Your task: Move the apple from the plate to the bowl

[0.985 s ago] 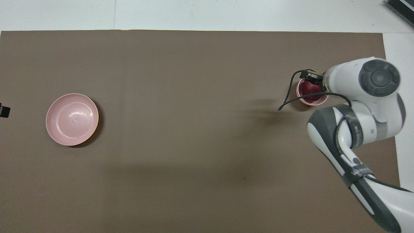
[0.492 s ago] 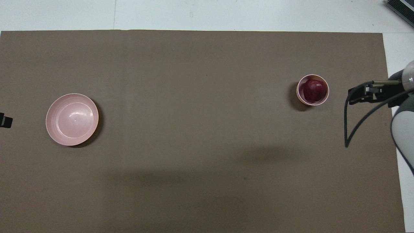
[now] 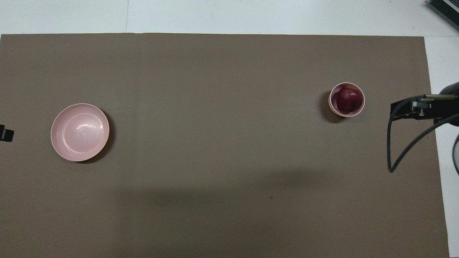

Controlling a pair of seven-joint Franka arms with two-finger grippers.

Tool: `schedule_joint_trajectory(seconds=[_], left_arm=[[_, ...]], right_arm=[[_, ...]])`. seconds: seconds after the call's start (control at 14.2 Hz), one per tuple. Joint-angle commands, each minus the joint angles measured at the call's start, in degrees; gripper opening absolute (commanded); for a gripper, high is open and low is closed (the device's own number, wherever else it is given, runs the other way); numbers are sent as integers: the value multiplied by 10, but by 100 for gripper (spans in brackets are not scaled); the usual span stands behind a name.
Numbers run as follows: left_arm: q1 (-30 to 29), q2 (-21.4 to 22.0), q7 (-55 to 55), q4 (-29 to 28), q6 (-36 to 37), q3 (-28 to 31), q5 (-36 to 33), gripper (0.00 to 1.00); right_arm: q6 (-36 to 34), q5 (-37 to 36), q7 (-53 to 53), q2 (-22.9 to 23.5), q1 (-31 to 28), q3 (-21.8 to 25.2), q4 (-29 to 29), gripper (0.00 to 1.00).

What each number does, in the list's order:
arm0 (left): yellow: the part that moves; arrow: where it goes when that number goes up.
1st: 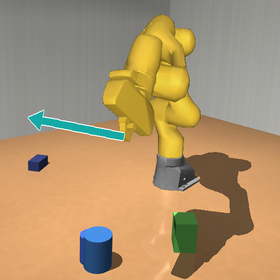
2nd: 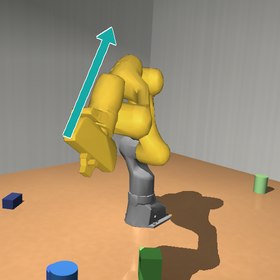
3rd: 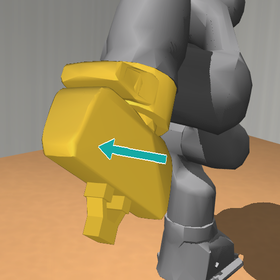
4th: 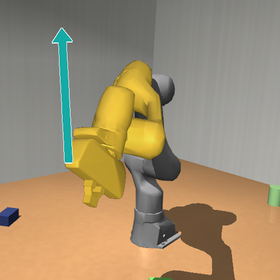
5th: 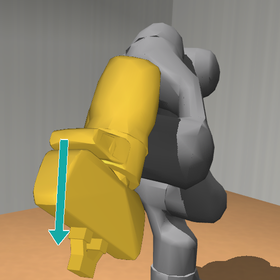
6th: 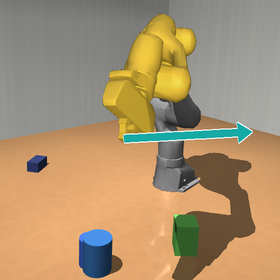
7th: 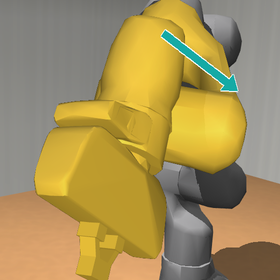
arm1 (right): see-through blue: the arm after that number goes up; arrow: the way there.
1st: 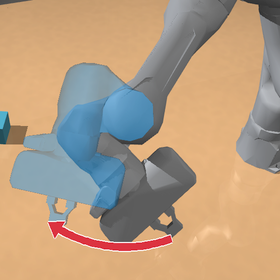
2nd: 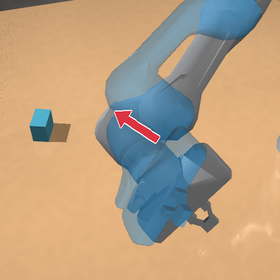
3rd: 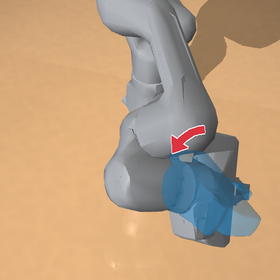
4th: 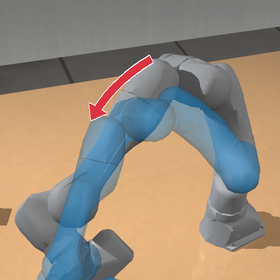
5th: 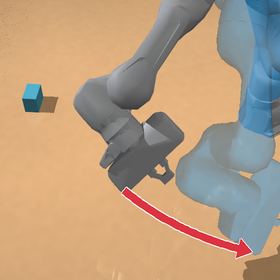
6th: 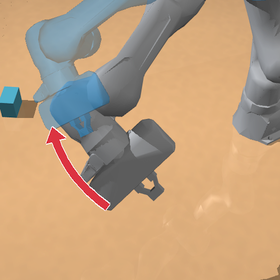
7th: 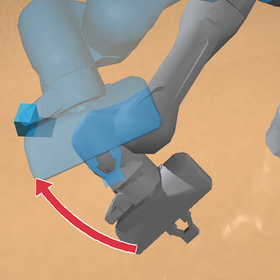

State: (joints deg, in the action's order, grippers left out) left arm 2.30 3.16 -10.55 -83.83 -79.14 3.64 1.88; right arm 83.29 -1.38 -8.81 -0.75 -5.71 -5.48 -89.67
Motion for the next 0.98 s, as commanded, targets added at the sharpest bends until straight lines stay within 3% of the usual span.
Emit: schedule_joint_trajectory(seconds=[0.0,0.91], left_arm=[[4,15,9,-16,-4,3,2,100],[8,15,10,-16,-2,2,4,100]], right_arm=[[-33,12,15,20,-10,-3,45,100],[-26,7,12,22,-8,-3,44,100]])
